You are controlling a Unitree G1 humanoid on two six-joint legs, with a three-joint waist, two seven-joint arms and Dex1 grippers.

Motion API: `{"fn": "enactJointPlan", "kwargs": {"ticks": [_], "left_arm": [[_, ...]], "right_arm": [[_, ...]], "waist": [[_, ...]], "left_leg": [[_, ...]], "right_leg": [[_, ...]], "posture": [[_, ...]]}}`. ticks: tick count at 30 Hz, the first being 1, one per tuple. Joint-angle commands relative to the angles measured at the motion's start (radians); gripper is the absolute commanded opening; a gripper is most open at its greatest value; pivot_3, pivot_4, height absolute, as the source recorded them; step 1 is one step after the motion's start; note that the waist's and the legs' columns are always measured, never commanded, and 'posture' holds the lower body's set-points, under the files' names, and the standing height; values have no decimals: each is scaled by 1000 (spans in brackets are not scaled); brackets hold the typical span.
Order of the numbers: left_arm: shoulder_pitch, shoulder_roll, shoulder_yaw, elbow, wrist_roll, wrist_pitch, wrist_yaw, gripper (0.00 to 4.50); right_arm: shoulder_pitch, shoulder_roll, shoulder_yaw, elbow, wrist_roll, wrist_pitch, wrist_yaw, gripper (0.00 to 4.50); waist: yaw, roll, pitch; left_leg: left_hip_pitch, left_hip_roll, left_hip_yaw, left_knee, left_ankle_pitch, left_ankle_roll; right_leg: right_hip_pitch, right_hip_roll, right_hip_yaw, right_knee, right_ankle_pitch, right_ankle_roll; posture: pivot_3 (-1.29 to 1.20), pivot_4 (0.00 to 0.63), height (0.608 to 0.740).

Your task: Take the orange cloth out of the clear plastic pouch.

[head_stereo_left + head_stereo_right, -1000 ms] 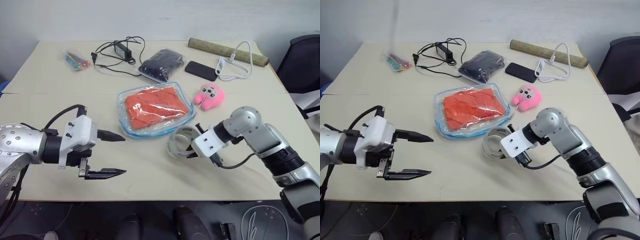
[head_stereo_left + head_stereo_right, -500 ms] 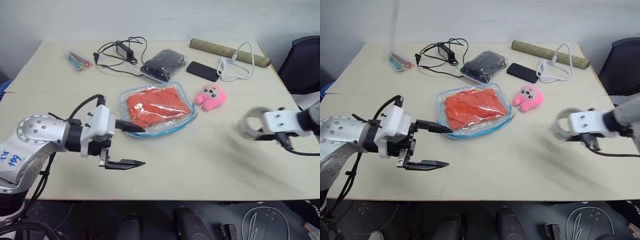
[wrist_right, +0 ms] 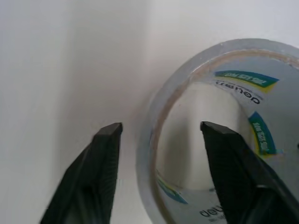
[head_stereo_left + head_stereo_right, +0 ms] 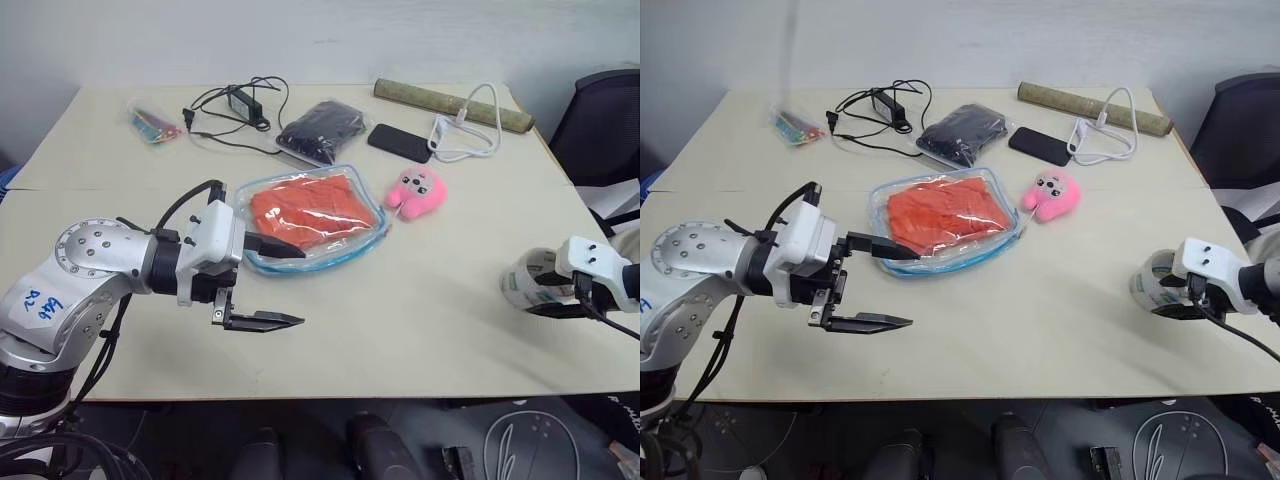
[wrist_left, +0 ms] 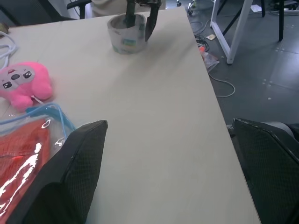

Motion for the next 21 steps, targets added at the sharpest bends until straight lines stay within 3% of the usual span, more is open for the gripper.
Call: {"fn": "enactJointPlan", "kwargs": {"ticks": [1, 3, 7, 11, 16, 21], "left_arm": [[-9, 4, 19, -15, 3, -12, -2, 4500], [-4, 7, 25, -19, 2, -6, 2, 4500], [10, 16, 38, -26, -1, 7, 14, 4500], [96, 85, 90, -32, 65, -4, 31, 4500], [159, 167, 110, 8, 219, -58, 85, 4500], [104, 156, -25, 93, 426, -100, 177, 4500]], "right_arm": [[2, -34, -51, -49, 23, 16, 8, 3925], [-19, -45, -56, -62, 21, 19, 10, 4458], [-79, -65, -61, -79, 10, 13, 11, 4458], [-233, -108, -58, -125, 55, 6, 124, 4458], [-402, -18, -69, -248, 244, 191, 202, 4458], [-355, 67, -35, -471, 358, 281, 172, 4458]], "waist": [[1, 0, 0], [1, 0, 0], [-1, 0, 0], [-6, 6, 4], [-1, 6, 4], [10, 6, 4]], "left_leg": [[0, 0, 0, 0, 0, 0], [0, 0, 0, 0, 0, 0], [0, 0, 0, 0, 0, 0], [0, 0, 0, -1, 0, 0], [0, 1, -1, -2, -1, 1], [-1, 0, -2, -2, -2, 3]], "right_leg": [[0, 0, 0, 0, 0, 0], [0, 0, 0, 0, 0, 0], [0, 0, 0, 0, 0, 0], [-1, 0, 1, 0, 0, 0], [-1, 0, -1, -1, 0, 0], [0, -1, -2, -2, 0, 0]], "posture": [[0, 150, 740], [0, 150, 740], [0, 150, 740], [0, 150, 740], [0, 150, 740], [0, 150, 740]]}}
